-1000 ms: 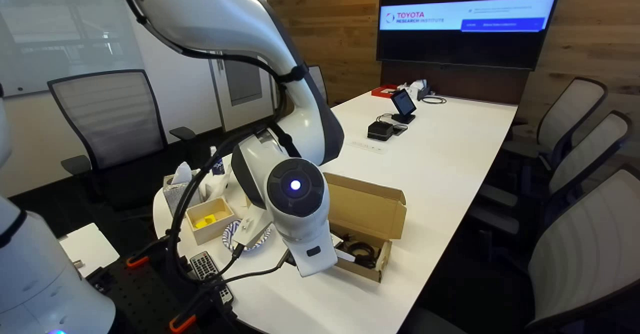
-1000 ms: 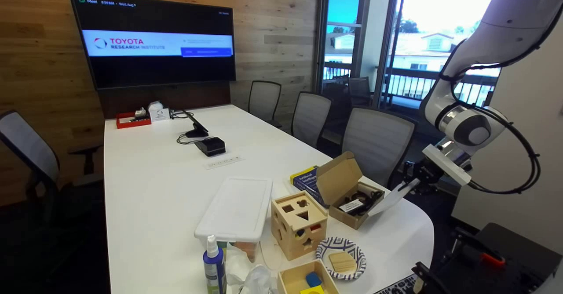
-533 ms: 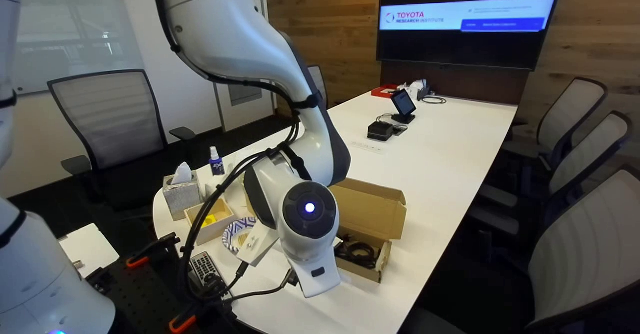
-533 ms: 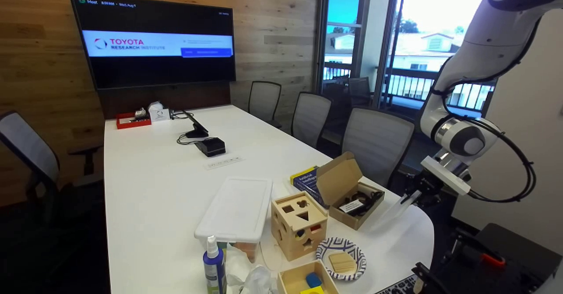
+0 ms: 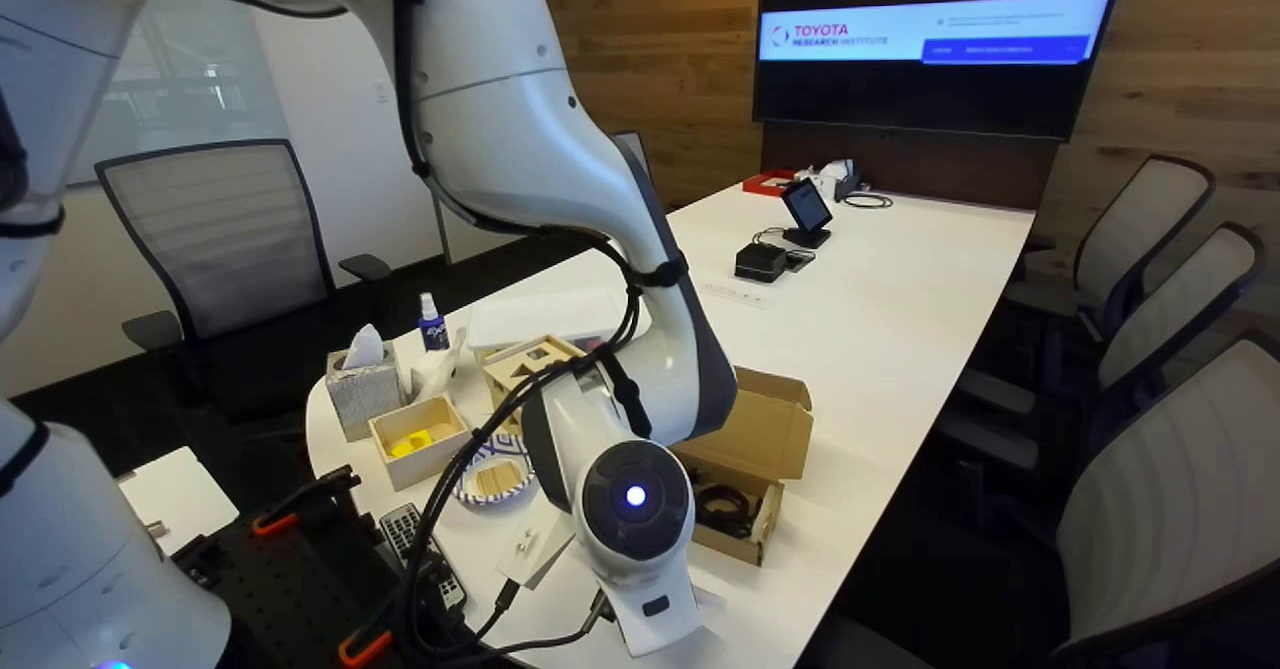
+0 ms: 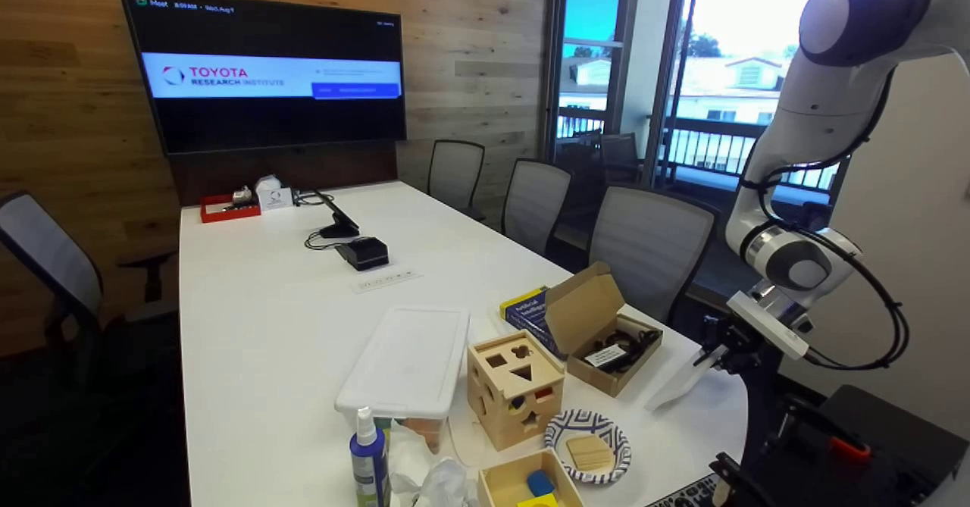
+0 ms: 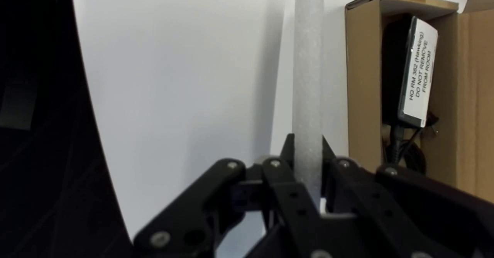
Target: Pick up the book from the box and put it on the table
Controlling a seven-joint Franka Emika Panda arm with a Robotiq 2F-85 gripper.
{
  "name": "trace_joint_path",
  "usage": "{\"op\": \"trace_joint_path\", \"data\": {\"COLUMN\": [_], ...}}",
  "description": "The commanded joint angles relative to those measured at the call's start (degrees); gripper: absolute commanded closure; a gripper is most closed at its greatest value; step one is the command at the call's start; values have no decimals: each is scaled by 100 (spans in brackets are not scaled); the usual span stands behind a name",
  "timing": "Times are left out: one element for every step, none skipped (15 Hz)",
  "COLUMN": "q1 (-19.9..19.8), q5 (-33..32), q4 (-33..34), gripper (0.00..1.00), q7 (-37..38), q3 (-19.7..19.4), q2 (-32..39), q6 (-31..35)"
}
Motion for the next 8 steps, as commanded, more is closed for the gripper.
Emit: {"op": "trace_joint_path", "data": {"q1": [-35, -23, -11, 0, 1, 9, 19, 14], "q5": [331, 349, 391, 420, 427, 423, 415, 388], "q4": [285, 333, 383, 421, 451, 467, 463, 448], "gripper": [97, 97, 97, 97, 97, 97, 62, 60], "q7": [-334, -362, -413, -419, -426, -406, -393, -388], "q3": [9, -5, -10, -17, -23, -37, -55, -69], "q2": [355, 424, 494, 543, 582, 602, 596, 575], "q6": [-169, -203, -212, -225, -251, -250, -239, -258]}}
